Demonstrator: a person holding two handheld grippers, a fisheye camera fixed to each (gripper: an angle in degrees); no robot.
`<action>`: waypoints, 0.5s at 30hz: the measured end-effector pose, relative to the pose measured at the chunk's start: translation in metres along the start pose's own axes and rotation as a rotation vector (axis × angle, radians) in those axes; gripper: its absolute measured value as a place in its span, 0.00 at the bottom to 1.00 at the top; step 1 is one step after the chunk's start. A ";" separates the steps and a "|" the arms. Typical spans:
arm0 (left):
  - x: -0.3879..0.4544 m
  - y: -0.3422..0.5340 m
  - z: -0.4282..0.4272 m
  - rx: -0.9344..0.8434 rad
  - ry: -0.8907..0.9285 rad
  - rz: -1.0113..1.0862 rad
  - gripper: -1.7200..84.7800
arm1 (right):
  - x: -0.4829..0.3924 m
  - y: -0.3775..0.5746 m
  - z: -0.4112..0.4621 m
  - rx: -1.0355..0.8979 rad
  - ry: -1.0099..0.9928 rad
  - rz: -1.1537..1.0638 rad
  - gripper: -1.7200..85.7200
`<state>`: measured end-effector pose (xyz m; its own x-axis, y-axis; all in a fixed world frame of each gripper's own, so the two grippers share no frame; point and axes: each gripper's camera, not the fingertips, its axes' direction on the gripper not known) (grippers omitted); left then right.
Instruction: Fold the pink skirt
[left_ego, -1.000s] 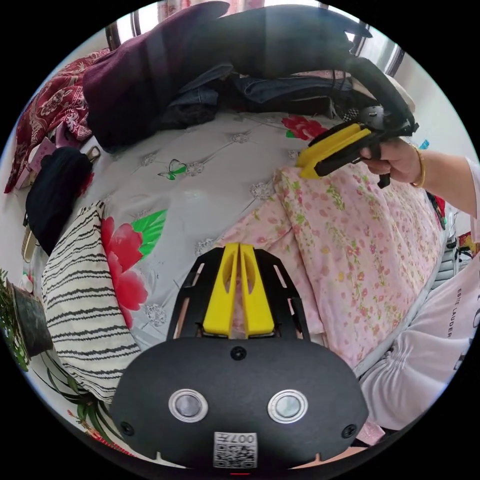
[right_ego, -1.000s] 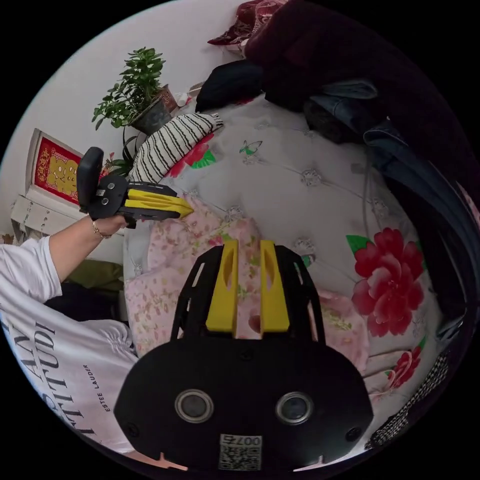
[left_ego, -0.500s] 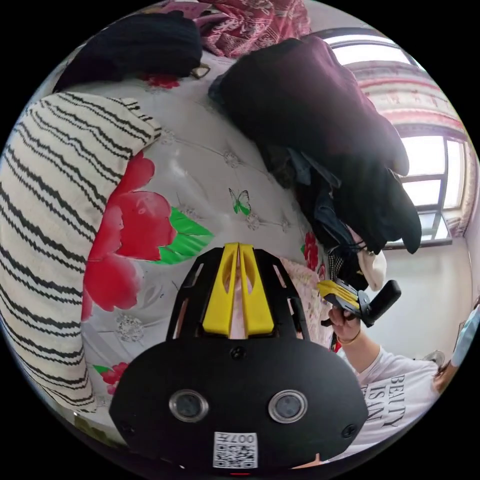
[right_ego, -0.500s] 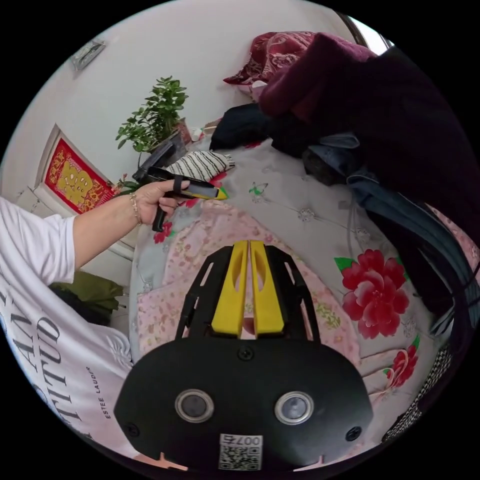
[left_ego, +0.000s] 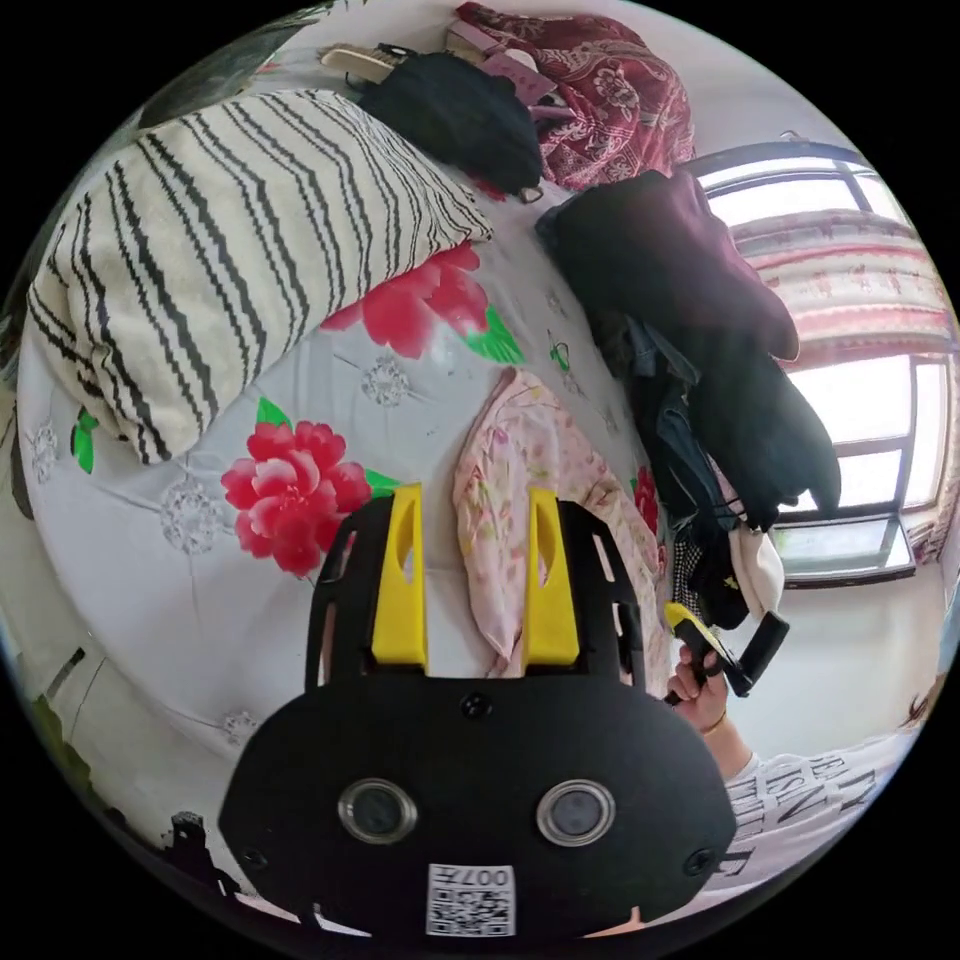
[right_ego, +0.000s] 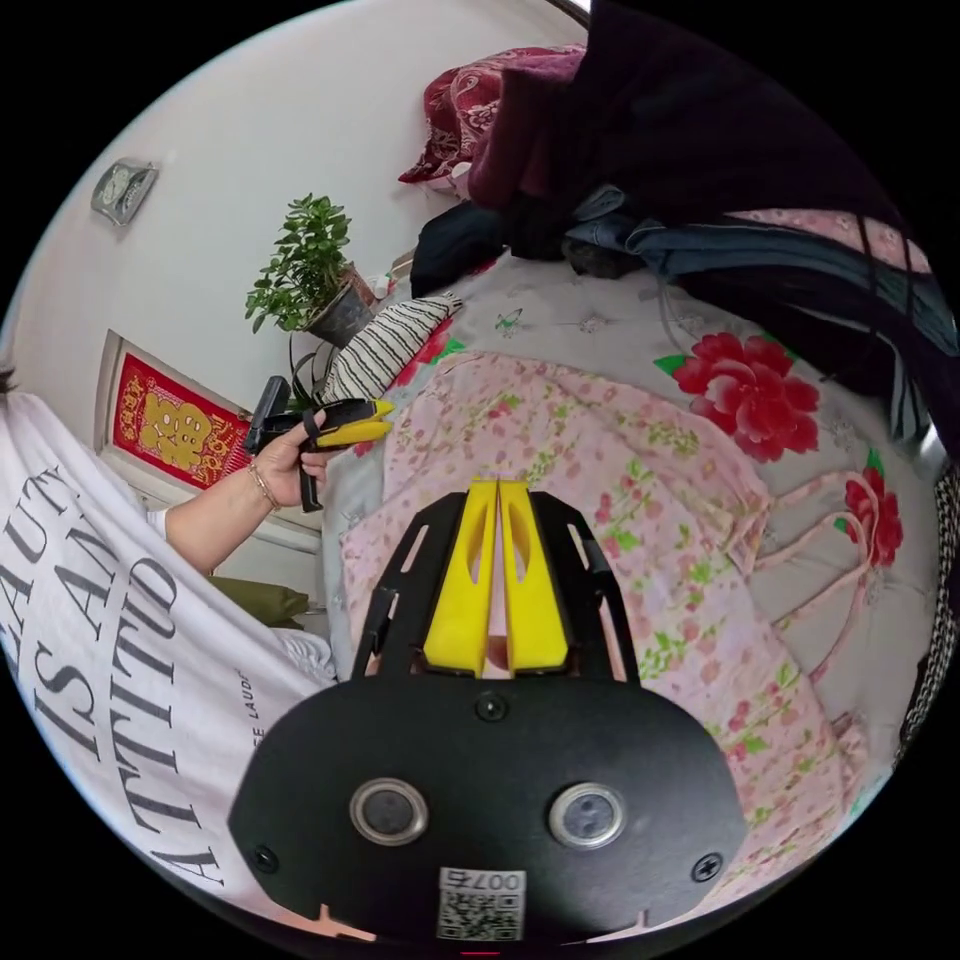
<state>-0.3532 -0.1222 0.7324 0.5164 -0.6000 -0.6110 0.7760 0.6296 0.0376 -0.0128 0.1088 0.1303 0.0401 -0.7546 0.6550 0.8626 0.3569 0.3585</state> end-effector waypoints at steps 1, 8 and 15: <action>0.006 0.006 0.002 0.020 -0.039 0.006 0.16 | -0.002 0.009 -0.006 0.001 0.007 0.009 0.02; 0.025 0.007 0.047 -0.112 -0.020 -0.032 0.01 | -0.017 0.032 -0.031 0.011 0.016 -0.003 0.02; 0.078 0.061 0.003 0.187 0.037 0.156 0.01 | -0.028 0.064 -0.077 0.078 0.042 0.015 0.02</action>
<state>-0.2644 -0.1317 0.6890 0.6245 -0.4819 -0.6147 0.7431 0.6090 0.2775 0.0802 0.1101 0.0837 0.0750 -0.7704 0.6331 0.8198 0.4091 0.4007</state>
